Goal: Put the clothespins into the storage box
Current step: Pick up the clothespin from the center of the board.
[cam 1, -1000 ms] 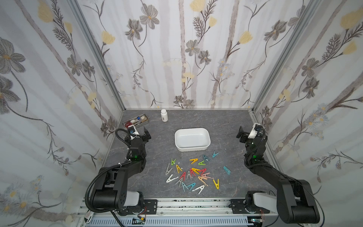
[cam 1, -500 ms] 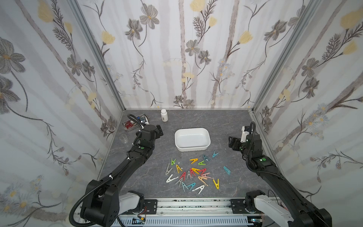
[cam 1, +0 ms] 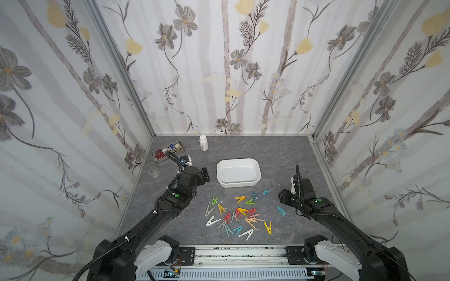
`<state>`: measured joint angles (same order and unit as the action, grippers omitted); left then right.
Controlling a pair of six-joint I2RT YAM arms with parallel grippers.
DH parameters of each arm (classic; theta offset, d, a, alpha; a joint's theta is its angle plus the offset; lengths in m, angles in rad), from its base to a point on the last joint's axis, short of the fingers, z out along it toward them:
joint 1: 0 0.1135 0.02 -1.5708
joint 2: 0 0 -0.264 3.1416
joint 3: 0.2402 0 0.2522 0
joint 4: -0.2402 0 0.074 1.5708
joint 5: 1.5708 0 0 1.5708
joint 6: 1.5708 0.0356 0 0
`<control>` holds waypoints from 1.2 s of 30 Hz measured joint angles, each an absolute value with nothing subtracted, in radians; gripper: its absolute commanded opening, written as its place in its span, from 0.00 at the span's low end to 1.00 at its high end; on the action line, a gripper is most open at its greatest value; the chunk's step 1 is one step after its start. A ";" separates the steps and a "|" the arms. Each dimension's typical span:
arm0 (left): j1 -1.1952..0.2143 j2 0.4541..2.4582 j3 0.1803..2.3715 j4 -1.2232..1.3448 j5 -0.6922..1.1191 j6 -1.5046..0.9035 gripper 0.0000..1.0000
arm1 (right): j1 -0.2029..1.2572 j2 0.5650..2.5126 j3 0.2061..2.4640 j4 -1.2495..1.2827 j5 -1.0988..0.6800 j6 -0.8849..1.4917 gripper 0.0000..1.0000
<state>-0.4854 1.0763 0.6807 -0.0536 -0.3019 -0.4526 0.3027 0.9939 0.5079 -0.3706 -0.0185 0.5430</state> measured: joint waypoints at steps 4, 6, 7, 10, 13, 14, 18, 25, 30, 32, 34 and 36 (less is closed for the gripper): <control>-0.488 1.077 0.625 -0.004 -0.247 -0.485 1.00 | 0.303 1.015 0.485 -0.375 -0.017 0.578 0.54; -0.488 1.068 0.606 0.006 -0.222 -0.500 1.00 | 0.304 1.029 0.472 -0.392 -0.021 0.595 0.54; -0.488 1.063 0.604 0.017 -0.212 -0.504 1.00 | 0.305 1.030 0.466 -0.398 -0.023 0.602 0.54; -0.488 1.057 0.606 0.048 -0.203 -0.504 1.00 | 0.307 1.011 0.437 -0.403 -0.047 0.622 0.52; -0.488 1.062 0.619 0.064 -0.186 -0.501 1.00 | 0.307 1.003 0.414 -0.404 -0.054 0.643 0.50; -0.488 1.067 0.624 0.070 -0.181 -0.500 1.00 | 0.307 1.011 0.411 -0.404 -0.060 0.646 0.48; -0.488 1.083 0.632 0.083 -0.159 -0.498 1.00 | 0.307 1.052 0.411 -0.391 -0.090 0.654 0.41; -0.488 1.081 0.632 0.084 -0.135 -0.498 1.00 | 0.306 1.066 0.410 -0.381 -0.125 0.661 0.35; -0.488 1.074 0.632 0.085 -0.128 -0.498 1.00 | 0.305 1.057 0.387 -0.350 -0.145 0.674 0.31; -0.488 1.070 0.631 0.085 -0.128 -0.498 1.00 | 0.305 1.047 0.384 -0.351 -0.161 0.681 0.31; -0.488 1.066 0.627 0.086 -0.128 -0.498 1.00 | 0.305 1.028 0.384 -0.353 -0.173 0.685 0.32; -0.488 1.065 0.624 0.086 -0.128 -0.498 1.00 | 0.306 1.005 0.384 -0.363 -0.176 0.690 0.31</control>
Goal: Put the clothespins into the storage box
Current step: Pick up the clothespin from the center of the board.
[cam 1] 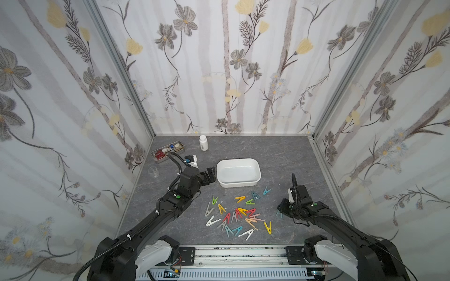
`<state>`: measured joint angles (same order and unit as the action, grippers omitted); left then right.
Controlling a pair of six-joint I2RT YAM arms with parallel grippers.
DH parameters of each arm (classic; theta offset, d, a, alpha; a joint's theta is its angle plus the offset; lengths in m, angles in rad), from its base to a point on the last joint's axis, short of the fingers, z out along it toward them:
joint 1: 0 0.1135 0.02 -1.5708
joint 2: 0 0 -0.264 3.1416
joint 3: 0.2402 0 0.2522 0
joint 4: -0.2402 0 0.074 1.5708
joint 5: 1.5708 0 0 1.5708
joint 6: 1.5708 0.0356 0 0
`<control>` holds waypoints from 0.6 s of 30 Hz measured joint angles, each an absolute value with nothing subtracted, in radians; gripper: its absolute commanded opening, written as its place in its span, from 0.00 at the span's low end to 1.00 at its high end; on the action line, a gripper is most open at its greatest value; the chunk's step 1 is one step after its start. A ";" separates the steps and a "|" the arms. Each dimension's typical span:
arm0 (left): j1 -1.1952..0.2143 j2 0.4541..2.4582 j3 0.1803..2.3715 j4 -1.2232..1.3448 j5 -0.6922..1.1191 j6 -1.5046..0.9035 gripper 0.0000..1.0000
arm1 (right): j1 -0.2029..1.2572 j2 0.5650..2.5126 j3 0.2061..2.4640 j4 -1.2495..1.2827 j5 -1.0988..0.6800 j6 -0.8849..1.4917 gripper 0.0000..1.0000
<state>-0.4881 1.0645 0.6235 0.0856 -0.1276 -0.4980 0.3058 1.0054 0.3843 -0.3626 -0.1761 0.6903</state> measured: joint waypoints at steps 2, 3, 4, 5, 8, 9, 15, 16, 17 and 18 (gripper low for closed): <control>-0.488 1.060 0.622 0.086 -0.128 -0.498 1.00 | 0.307 0.983 0.384 -0.377 -0.176 0.693 0.31; -0.488 1.059 0.622 0.086 -0.128 -0.498 1.00 | 0.307 0.975 0.384 -0.384 -0.174 0.699 0.31; -0.488 1.057 0.621 0.086 -0.128 -0.498 1.00 | 0.307 0.967 0.381 -0.390 -0.173 0.699 0.31; -0.488 1.056 0.620 0.086 -0.128 -0.498 1.00 | 0.308 0.963 0.376 -0.395 -0.171 0.699 0.30; -0.488 1.055 0.620 0.086 -0.127 -0.498 1.00 | 0.319 0.962 0.364 -0.418 -0.151 0.699 0.29; -0.488 1.054 0.620 0.086 -0.127 -0.498 1.00 | 0.327 0.963 0.363 -0.425 -0.150 0.699 0.29; -0.488 1.052 0.611 0.088 -0.127 -0.498 1.00 | 0.373 0.991 0.364 -0.426 -0.129 0.701 0.22; -0.488 1.052 0.610 0.089 -0.127 -0.498 1.00 | 0.380 0.998 0.364 -0.421 -0.120 0.703 0.21; -0.488 1.052 0.609 0.093 -0.127 -0.498 1.00 | 0.387 1.005 0.365 -0.414 -0.119 0.705 0.21; -0.488 1.052 0.609 0.094 -0.127 -0.498 1.00 | 0.393 1.012 0.367 -0.408 -0.117 0.706 0.21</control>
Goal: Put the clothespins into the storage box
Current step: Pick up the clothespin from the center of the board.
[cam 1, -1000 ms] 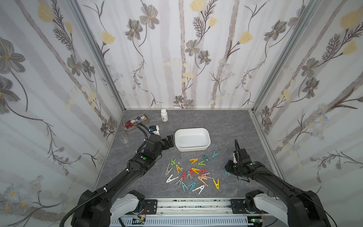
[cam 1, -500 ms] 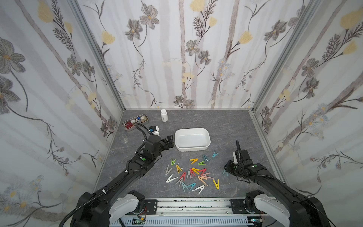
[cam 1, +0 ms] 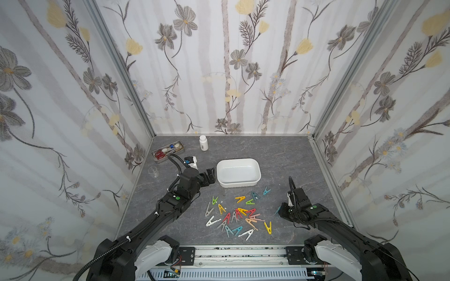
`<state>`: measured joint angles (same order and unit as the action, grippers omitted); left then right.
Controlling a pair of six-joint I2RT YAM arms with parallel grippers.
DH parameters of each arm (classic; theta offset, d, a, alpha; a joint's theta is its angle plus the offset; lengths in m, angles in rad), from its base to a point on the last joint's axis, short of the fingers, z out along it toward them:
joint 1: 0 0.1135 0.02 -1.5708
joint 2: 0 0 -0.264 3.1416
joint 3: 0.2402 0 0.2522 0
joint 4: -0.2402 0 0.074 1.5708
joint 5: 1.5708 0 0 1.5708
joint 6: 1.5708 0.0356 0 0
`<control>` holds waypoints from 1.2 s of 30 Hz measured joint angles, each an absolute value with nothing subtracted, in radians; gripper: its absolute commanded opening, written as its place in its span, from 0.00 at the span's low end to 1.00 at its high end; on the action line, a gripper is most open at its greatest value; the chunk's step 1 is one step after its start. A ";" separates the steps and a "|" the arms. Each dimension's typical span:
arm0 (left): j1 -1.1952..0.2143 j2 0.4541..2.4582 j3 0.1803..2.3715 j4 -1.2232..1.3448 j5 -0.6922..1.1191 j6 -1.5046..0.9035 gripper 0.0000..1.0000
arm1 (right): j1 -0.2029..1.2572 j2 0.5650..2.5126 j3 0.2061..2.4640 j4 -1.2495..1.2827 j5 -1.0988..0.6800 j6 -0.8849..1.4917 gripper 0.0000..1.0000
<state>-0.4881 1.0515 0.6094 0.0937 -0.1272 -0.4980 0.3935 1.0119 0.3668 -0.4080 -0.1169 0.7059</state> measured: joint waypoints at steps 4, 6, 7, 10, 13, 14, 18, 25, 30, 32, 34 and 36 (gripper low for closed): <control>-0.488 1.048 0.609 0.095 -0.127 -0.498 1.00 | 0.411 1.027 0.370 -0.394 -0.105 0.707 0.17; -0.488 1.047 0.607 0.100 -0.127 -0.498 1.00 | 0.419 1.035 0.376 -0.393 -0.098 0.708 0.16; -0.488 1.046 0.606 0.100 -0.127 -0.497 1.00 | 0.422 1.039 0.378 -0.392 -0.096 0.710 0.14; -0.488 1.046 0.603 0.099 -0.127 -0.497 1.00 | 0.439 1.048 0.383 -0.391 -0.084 0.716 0.07; -0.488 1.046 0.603 0.100 -0.128 -0.497 1.00 | 0.461 1.061 0.399 -0.393 -0.075 0.719 0.03; -0.488 1.046 0.603 0.100 -0.128 -0.497 1.00 | 0.467 1.064 0.403 -0.395 -0.072 0.718 0.03; -0.488 1.045 0.603 0.100 -0.128 -0.497 1.00 | 0.483 1.066 0.409 -0.410 -0.071 0.718 0.01; -0.488 1.045 0.603 0.100 -0.128 -0.498 1.00 | 0.503 1.066 0.416 -0.442 -0.064 0.721 0.20; -0.488 1.039 0.603 0.100 -0.128 -0.501 1.00 | 0.528 1.068 0.434 -0.474 -0.045 0.722 0.19; -0.488 1.038 0.603 0.100 -0.128 -0.501 1.00 | 0.540 1.079 0.437 -0.478 -0.039 0.722 0.19; -0.488 1.036 0.603 0.100 -0.128 -0.501 1.00 | 0.553 1.090 0.438 -0.483 -0.031 0.722 0.19; -0.488 1.033 0.603 0.100 -0.128 -0.501 1.00 | 0.567 1.100 0.442 -0.481 -0.019 0.725 0.18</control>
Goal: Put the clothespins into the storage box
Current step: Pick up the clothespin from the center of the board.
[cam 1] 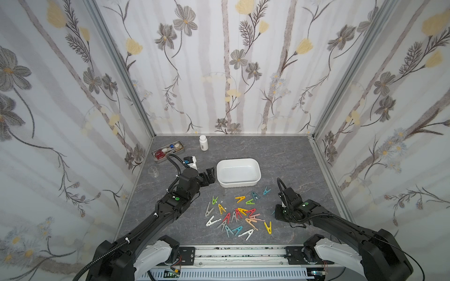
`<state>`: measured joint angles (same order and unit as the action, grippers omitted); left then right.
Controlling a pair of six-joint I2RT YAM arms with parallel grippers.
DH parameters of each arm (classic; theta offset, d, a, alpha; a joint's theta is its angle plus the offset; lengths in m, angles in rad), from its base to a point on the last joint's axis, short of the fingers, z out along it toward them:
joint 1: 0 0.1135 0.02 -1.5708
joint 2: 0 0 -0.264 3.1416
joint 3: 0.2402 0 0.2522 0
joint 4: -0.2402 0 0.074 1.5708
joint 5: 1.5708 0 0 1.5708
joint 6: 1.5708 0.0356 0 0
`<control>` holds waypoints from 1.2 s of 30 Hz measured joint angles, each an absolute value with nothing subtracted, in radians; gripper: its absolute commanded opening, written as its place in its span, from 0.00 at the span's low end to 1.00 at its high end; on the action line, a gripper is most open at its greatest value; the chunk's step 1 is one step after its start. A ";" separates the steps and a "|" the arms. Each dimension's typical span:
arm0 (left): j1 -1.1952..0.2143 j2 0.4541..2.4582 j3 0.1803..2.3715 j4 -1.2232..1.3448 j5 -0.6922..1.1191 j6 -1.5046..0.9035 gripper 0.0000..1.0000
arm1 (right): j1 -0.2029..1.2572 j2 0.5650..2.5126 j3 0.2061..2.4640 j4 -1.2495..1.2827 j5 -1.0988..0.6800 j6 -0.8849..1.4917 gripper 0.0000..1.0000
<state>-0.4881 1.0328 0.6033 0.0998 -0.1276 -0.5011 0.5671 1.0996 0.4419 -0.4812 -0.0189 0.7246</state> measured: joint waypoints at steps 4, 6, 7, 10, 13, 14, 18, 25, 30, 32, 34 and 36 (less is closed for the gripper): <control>-0.488 1.028 0.600 0.099 -0.128 -0.501 1.00 | 0.583 1.115 0.448 -0.480 -0.001 0.725 0.14; -0.488 1.026 0.600 0.100 -0.128 -0.501 1.00 | 0.584 1.121 0.450 -0.476 0.007 0.724 0.09; -0.488 1.026 0.600 0.100 -0.128 -0.501 1.00 | 0.584 1.121 0.450 -0.475 0.008 0.725 0.06; -0.488 1.022 0.600 0.099 -0.129 -0.501 1.00 | 0.584 1.121 0.450 -0.472 0.010 0.724 0.00; -0.488 1.019 0.600 0.097 -0.132 -0.501 1.00 | 0.584 1.119 0.453 -0.473 0.010 0.724 0.00; -0.488 1.019 0.600 0.093 -0.132 -0.503 1.00 | 0.584 1.119 0.455 -0.475 0.009 0.724 0.00; -0.488 1.068 0.645 0.029 -0.149 -0.535 1.00 | 0.584 1.111 0.488 -0.481 0.006 0.701 0.00; -0.488 1.199 0.745 -0.099 -0.157 -0.584 1.00 | 0.582 1.131 0.613 -0.475 -0.004 0.634 0.00; -0.488 1.299 0.838 -0.196 -0.160 -0.608 1.00 | 0.574 1.188 0.732 -0.421 -0.048 0.584 0.00; -0.488 1.336 0.869 -0.245 -0.164 -0.617 1.00 | 0.572 1.237 0.802 -0.389 -0.076 0.559 0.00; -0.488 1.369 0.897 -0.295 -0.163 -0.627 1.00 | 0.572 1.290 0.873 -0.346 -0.102 0.532 0.00; -0.488 1.381 0.915 -0.332 -0.154 -0.629 1.00 | 0.572 1.327 0.923 -0.314 -0.128 0.504 0.00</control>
